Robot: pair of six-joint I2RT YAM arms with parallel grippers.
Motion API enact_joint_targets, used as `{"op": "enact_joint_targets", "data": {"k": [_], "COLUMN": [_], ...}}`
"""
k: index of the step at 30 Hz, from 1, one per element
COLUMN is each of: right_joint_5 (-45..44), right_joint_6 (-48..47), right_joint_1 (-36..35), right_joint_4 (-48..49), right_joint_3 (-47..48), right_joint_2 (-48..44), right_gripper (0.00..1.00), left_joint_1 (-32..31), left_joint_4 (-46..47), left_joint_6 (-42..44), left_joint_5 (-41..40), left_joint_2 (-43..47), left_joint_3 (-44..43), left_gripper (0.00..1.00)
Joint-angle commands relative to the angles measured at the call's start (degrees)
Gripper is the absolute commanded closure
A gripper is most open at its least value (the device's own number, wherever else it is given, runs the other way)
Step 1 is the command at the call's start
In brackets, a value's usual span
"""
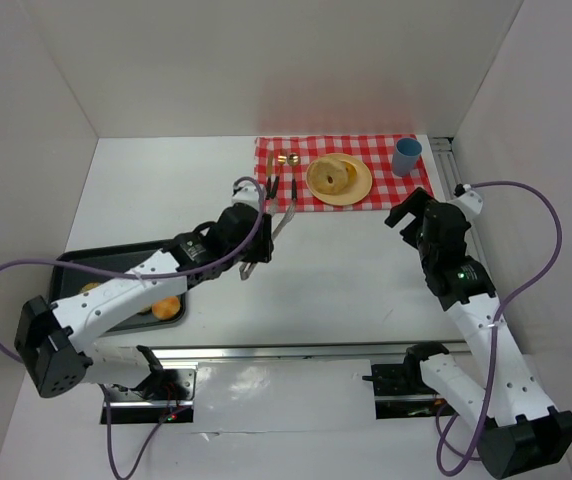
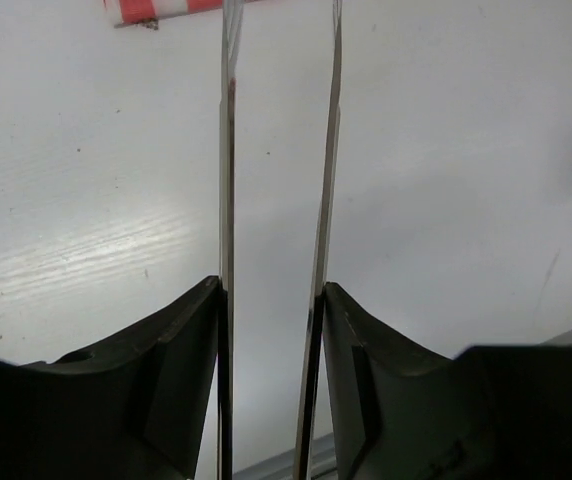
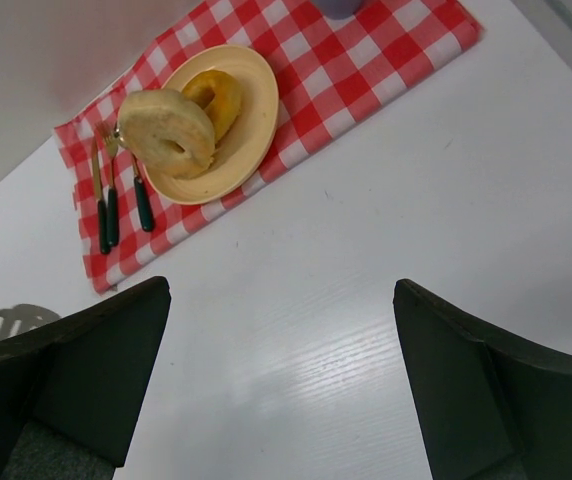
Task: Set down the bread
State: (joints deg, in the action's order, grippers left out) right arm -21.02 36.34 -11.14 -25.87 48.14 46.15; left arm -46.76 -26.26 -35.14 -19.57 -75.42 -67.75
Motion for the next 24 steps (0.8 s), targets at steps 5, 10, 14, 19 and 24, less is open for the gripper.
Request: {"op": "enact_joint_targets", "data": {"k": [5, 10, 14, 19, 24], "right_joint_5": [1.06, 0.45, -0.17, 0.36, 0.36], "right_joint_6": [0.23, 0.23, 0.23, -0.3, -0.83], "right_joint_1": [-0.73, -0.73, -0.73, -0.73, -0.73], "right_joint_4": [4.25, 3.1, 2.58, 3.1, 4.33], "right_joint_3": [-1.12, -1.12, -1.12, -0.59, -0.59], "right_joint_2": [-0.18, -1.33, -0.71, 1.04, 3.06], "right_gripper": [0.0, 0.0, 0.0, 0.0, 0.0], "left_joint_1": [-0.79, -0.79, -0.79, -0.26, 1.15], "left_joint_4": [13.08, 12.46, 9.75, -0.68, -13.18], "left_joint_6": [-5.37, -6.35, -5.65, -2.49, 0.75], "left_joint_5": [-4.42, -3.2, -3.19, -3.89, -10.99], "left_joint_2": [-0.07, -6.75, -8.17, -6.67, -6.67], "left_joint_3": [14.04, 14.04, 10.72, 1.85, -11.07], "left_gripper": [0.44, 0.05, 0.02, 0.01, 0.01]}}
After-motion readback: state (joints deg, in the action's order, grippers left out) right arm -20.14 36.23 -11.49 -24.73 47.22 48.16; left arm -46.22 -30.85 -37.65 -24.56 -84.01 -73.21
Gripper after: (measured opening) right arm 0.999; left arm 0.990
